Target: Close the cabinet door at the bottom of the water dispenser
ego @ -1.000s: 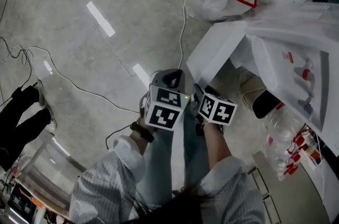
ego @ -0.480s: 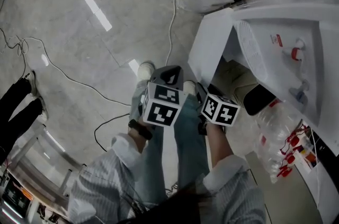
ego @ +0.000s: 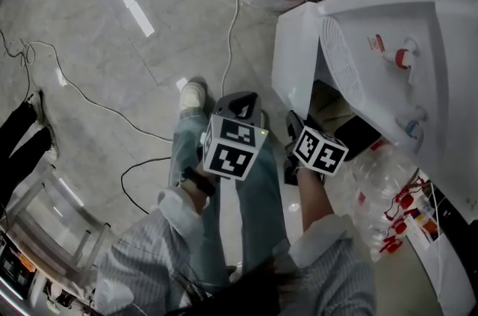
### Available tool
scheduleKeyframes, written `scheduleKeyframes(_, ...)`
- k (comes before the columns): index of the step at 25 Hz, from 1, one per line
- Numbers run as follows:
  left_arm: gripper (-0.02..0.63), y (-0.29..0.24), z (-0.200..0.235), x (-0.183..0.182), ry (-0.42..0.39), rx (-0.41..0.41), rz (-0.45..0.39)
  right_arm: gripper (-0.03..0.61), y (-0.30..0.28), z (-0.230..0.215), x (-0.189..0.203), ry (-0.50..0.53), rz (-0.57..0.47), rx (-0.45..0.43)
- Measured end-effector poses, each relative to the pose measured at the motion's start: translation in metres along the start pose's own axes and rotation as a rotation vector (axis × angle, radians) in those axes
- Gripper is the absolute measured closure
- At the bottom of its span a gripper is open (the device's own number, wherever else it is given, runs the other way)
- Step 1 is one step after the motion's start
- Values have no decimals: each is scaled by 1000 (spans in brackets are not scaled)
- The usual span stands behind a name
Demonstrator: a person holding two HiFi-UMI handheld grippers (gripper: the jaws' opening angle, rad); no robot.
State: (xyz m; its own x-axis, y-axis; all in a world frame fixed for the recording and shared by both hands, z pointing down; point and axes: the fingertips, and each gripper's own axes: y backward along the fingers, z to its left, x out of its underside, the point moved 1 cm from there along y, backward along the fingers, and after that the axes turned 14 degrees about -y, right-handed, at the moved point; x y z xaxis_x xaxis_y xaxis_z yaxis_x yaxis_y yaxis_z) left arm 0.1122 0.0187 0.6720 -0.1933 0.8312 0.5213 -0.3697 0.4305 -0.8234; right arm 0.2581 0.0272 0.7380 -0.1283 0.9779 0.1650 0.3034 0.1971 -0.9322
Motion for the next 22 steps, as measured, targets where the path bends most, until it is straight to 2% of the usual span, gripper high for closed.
scheduleKeyframes(7, 603, -5, -10, -2, 7, -8, -7, 380, 7, -30, -14, -8, -59, 57)
scheduleKeyframes(12, 603, -5, -19, -1, 3, 1, -6, 380, 15, -54, -25, -84, -103, 114)
scheduleKeyframes(16, 603, -7, -25, -3, 13, -1, -15, 382, 18, -70, -36, -143, -119, 126)
scheduleKeyframes(22, 603, -11, -32, -4, 16, 4, -23, 417, 20, -75, -45, -62, -131, 140)
